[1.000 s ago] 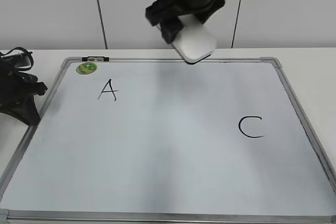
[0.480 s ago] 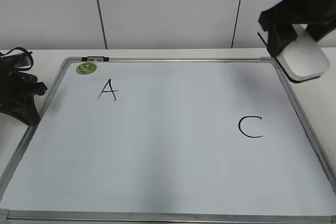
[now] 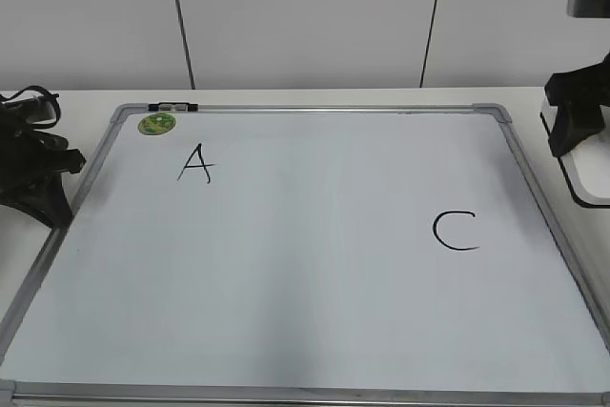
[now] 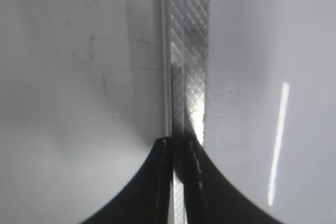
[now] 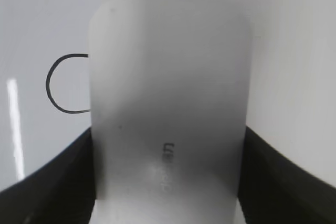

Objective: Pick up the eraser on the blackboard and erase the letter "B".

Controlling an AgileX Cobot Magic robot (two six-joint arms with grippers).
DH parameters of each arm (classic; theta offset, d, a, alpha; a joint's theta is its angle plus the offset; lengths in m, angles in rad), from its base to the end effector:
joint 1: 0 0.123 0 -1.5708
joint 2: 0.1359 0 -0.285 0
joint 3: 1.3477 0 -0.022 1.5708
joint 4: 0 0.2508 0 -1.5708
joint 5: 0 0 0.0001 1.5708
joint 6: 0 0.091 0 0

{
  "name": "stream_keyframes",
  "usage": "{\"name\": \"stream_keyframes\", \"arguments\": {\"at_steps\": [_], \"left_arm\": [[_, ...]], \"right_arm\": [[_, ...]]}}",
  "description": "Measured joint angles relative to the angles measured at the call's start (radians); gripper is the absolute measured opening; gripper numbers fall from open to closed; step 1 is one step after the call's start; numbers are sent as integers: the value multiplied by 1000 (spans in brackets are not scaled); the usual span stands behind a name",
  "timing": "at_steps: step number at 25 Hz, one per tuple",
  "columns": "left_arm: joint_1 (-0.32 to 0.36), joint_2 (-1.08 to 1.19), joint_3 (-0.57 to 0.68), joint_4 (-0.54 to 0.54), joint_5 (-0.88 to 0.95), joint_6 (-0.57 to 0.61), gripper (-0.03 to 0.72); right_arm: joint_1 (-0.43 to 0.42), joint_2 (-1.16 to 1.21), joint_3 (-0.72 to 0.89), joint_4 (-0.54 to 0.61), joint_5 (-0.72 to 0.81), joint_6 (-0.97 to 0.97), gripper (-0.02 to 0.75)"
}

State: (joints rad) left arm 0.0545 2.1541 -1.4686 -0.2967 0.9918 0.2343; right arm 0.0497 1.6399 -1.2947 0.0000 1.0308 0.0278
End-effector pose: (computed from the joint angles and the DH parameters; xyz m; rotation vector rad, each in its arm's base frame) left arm 0.4080 -0.0001 0.1261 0.0220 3.1013 -0.3845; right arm 0.3309 0.0165 0.2719 -0.0313 2.8596 0.0157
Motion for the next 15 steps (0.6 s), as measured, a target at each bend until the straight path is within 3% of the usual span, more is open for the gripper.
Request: {"name": "stream_keyframes", "arguments": {"at_steps": [15], "left_arm": [[0,0,0,0,0,0,24]], "right_arm": [[-12,214,6,17,-122,-28,547]]}}
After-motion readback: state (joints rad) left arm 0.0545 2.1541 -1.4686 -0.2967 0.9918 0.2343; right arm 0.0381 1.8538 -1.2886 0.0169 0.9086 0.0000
